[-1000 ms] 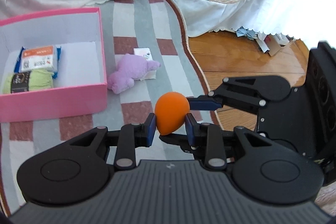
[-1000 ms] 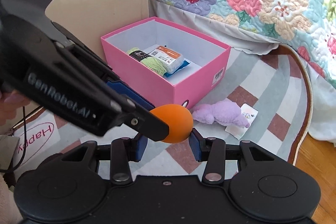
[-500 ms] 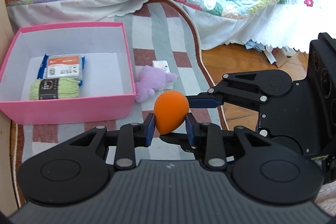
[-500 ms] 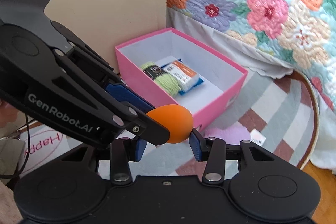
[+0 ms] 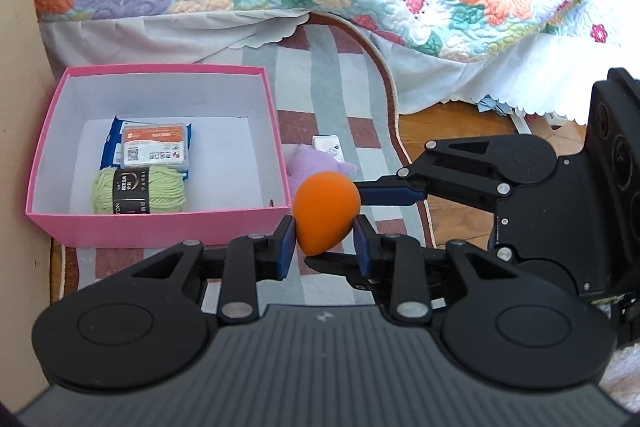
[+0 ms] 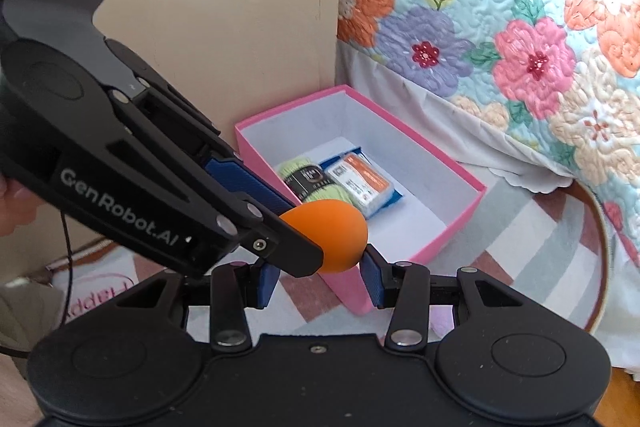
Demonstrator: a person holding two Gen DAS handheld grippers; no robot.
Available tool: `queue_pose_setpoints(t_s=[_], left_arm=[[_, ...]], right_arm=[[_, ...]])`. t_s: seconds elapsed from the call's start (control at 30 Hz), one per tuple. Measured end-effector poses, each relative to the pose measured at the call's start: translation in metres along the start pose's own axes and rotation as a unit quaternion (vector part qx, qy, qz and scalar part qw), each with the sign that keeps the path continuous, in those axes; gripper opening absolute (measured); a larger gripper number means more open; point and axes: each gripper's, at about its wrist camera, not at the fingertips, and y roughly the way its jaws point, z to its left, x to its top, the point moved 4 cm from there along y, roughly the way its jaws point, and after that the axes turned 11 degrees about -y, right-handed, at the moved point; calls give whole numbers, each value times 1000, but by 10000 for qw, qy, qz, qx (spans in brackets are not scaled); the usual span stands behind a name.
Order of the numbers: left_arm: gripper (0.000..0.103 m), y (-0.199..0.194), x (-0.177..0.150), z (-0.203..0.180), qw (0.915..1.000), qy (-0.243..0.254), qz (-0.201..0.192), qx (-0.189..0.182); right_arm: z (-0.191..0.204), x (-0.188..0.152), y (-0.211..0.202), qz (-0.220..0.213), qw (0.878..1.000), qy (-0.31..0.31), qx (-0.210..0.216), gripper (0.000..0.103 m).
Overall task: Organize objects
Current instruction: 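Lift the orange sponge with the left tool and carry it over the pink box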
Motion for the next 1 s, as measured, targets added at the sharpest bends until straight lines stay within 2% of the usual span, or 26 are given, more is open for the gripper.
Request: queue_pose_setpoints(t_s=[0.2,0.33,0.53,0.8,0.87,1.0], left_arm=[[29,9,10,17,9997,-199,58,111],[29,19,26,34,9983,-505,190,212],[30,23,55,52,9974,-618,69,366],[31,53,85,85,9943,-784,-214,687],[31,56,89,95,9939,-853,-187,678],[31,63,94,108,9935,-951,-184,593]], right_arm=[[-8,5,19,-1,9998,104,150,50],[-19,14,39,138,9992,240,296,50],[-38,33,60,68,9987,394,314,50],[-66,41,109,-161,9964,786,256,50],[-71,41,120,-221,9944,966,363,50],[-73,43,132,-255,9945,949,355,50]])
